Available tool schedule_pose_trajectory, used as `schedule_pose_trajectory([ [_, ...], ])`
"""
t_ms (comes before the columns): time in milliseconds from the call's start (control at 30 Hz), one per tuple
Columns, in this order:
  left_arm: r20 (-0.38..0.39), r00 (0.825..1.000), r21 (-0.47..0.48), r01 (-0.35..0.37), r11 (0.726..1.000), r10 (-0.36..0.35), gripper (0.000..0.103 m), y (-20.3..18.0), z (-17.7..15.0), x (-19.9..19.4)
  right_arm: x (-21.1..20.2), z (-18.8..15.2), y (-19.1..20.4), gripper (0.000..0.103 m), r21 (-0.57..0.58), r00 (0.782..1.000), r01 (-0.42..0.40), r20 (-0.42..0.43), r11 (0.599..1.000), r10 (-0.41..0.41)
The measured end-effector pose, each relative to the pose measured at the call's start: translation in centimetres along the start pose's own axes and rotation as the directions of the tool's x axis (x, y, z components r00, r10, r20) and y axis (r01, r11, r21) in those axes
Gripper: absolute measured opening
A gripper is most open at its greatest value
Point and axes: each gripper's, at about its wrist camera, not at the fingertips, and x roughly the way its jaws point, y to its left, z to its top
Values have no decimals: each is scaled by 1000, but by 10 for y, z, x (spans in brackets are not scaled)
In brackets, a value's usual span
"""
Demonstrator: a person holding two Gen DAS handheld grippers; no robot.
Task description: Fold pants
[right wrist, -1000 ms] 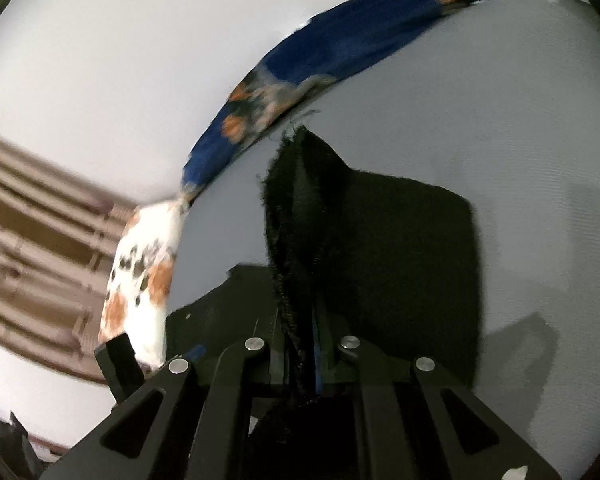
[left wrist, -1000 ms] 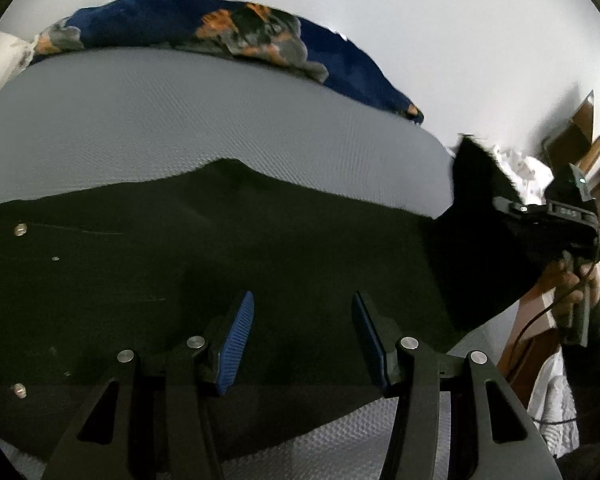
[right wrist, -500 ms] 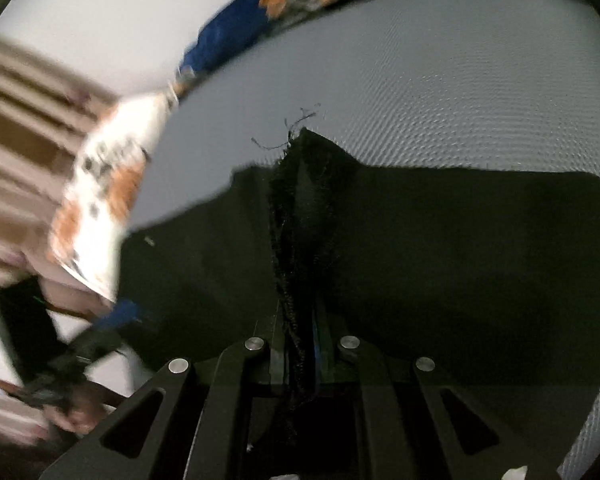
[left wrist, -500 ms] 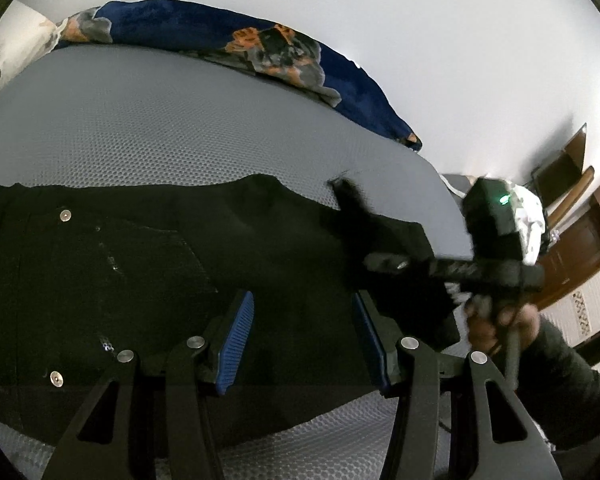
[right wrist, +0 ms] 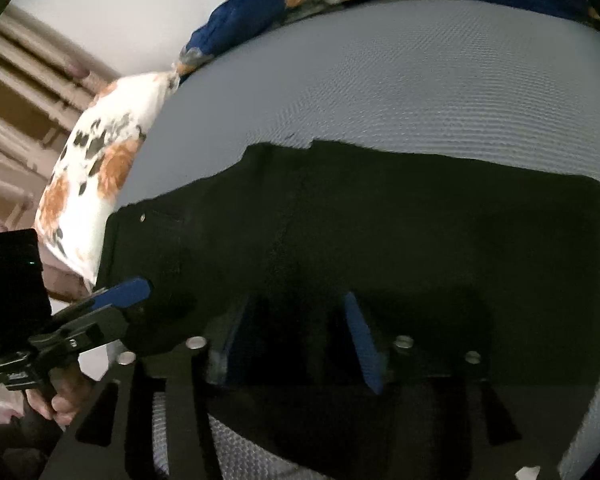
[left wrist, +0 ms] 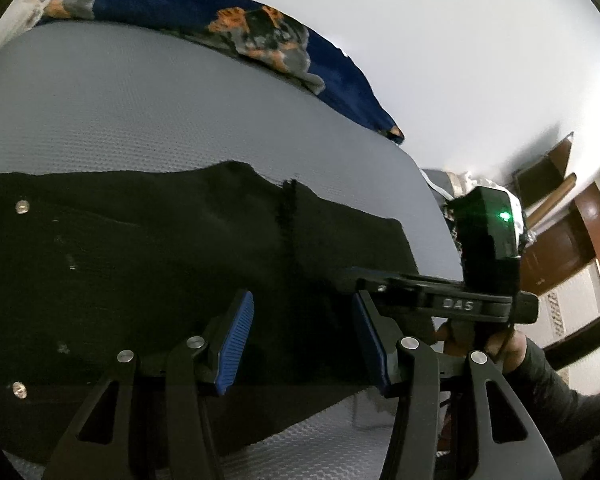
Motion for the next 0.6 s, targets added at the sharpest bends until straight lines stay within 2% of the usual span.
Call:
schedule_pose_trajectory([
  [133,-55,997,-2,48,999,-49,52,-6,2,17,-27,-10,-12,65,52,994,54,96,997,-59],
  [300,-143,982,-65,111,992,-119,52,-6,4,42,-60,-26,-39,70,164,969,76,222,983,-112],
  [367,-163,976,-83,134,988,-146,52,-7,2,47,-71,-31,-47,71,178,957,108,247,978,-151],
  [467,-187,969,-122,138,983,-159,52,-2,1,57,-79,-35,-56,74,192,952,146,238,970,-191],
  [600,-207,962,-190,141,972,-180,52,9,-1,67,-83,-42,-68,74,219,957,122,234,968,-173],
])
